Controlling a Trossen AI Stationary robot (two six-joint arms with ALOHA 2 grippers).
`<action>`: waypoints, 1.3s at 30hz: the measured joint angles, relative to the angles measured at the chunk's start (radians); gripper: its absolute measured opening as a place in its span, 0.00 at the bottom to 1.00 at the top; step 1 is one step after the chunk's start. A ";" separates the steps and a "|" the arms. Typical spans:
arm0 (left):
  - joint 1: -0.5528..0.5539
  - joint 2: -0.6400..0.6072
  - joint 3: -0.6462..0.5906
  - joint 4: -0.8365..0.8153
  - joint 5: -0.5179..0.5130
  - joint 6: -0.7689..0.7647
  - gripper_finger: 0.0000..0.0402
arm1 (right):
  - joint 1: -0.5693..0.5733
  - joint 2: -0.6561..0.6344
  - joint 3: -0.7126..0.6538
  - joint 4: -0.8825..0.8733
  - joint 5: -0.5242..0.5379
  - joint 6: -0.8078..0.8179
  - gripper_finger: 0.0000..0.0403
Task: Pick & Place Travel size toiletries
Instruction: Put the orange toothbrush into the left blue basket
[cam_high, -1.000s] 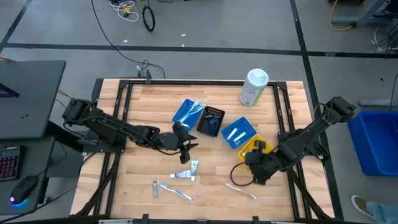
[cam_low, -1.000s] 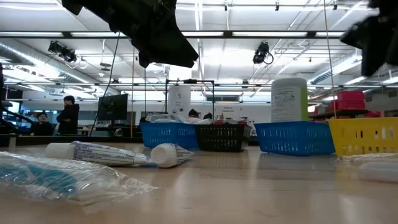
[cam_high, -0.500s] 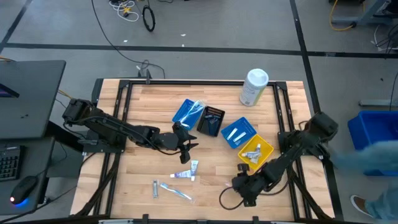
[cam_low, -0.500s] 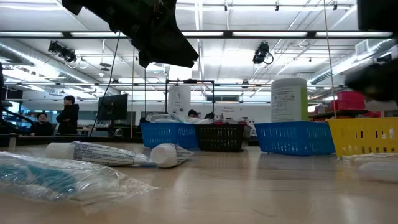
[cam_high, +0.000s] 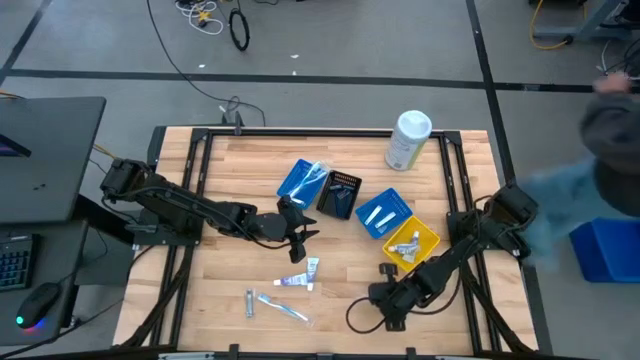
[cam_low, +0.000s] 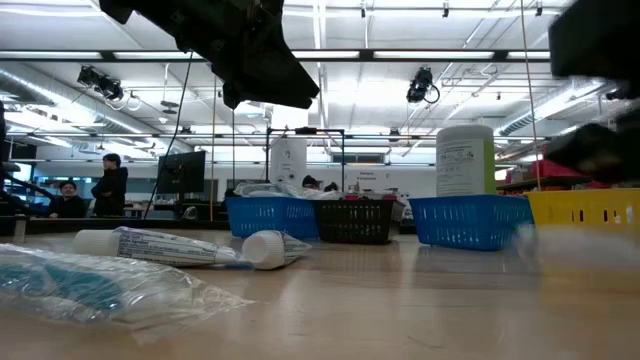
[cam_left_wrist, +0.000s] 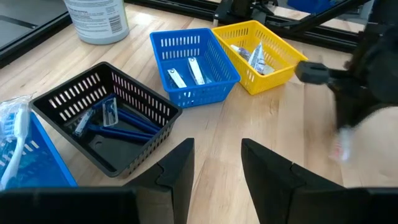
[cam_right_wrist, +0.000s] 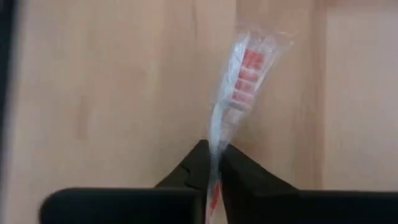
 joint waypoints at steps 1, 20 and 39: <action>0.000 0.000 0.000 0.000 0.000 0.000 0.35 | -0.003 -0.008 0.008 0.008 -0.001 -0.001 0.06; -0.049 0.042 0.002 0.206 0.226 0.016 0.35 | -0.088 -0.172 0.106 -0.044 0.254 -0.621 0.04; -0.118 0.298 0.181 0.309 0.187 0.245 0.60 | -0.199 -0.170 0.105 -0.044 0.227 -0.597 0.04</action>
